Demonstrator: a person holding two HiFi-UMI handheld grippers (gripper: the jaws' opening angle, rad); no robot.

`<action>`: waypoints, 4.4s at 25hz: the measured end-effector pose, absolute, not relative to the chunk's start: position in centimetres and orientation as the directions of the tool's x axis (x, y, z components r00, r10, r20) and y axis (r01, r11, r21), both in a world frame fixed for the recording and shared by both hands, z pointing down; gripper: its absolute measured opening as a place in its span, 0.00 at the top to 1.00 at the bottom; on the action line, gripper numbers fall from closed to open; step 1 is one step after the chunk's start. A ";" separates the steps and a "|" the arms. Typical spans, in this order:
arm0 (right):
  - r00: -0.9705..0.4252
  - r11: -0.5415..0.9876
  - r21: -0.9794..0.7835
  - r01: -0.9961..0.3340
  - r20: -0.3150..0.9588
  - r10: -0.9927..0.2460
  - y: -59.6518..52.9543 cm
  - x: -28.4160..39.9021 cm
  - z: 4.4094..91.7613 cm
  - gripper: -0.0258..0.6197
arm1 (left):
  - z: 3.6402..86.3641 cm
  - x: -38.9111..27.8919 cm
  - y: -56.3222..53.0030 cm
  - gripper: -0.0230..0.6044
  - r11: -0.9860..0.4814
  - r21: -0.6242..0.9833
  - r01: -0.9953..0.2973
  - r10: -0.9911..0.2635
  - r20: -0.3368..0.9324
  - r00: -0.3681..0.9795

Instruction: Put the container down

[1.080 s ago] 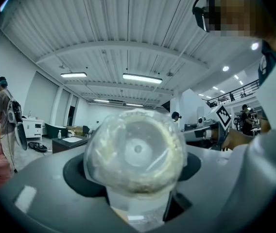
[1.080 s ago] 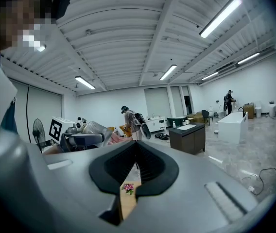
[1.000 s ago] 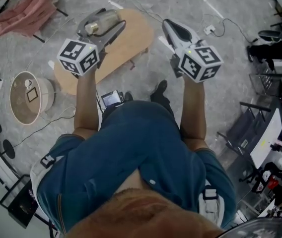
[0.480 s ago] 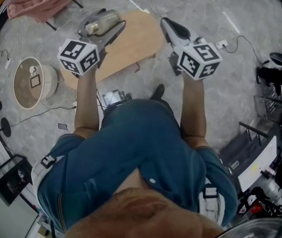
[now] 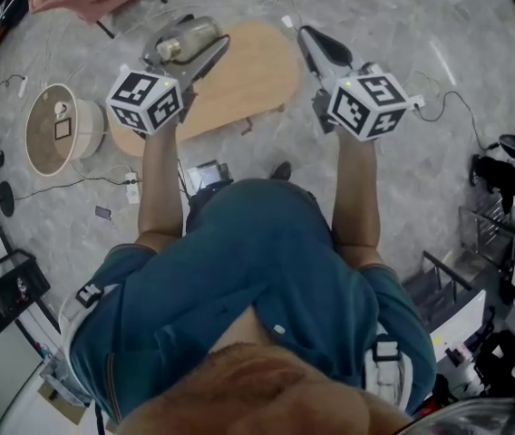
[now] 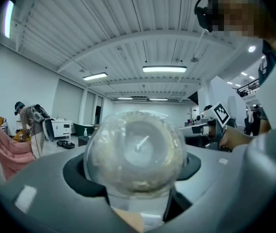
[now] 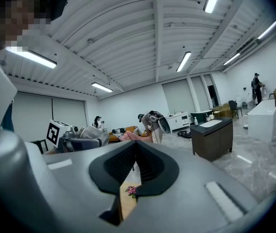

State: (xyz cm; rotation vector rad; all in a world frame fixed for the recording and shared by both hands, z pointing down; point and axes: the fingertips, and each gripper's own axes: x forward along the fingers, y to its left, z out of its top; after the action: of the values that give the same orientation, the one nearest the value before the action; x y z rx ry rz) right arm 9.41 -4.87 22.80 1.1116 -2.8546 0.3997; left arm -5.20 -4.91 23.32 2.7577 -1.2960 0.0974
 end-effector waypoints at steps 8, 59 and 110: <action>-0.800 0.765 -0.235 -0.600 0.145 -0.582 -7.6 11.4 23.4 0.95 | 23.9 -3.2 -6.2 0.44 -0.554 0.066 -0.830 -0.823 0.103 0.558; -0.586 0.512 -0.295 -0.807 0.294 -0.755 -27.6 6.2 28.9 0.95 | 31.9 -7.8 -32.1 0.44 -0.744 0.184 -0.643 -0.607 0.217 0.764; -0.625 0.508 -0.365 -0.781 0.426 -0.654 -42.2 4.6 62.2 0.94 | 73.7 -7.0 -42.4 0.44 -0.531 0.334 -0.779 -0.551 0.562 0.617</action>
State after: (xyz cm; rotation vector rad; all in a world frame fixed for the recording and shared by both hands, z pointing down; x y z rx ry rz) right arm 4.59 -42.17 62.24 1.2202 -2.5173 0.7872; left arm -7.03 -42.40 73.75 2.2771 -1.0424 0.5299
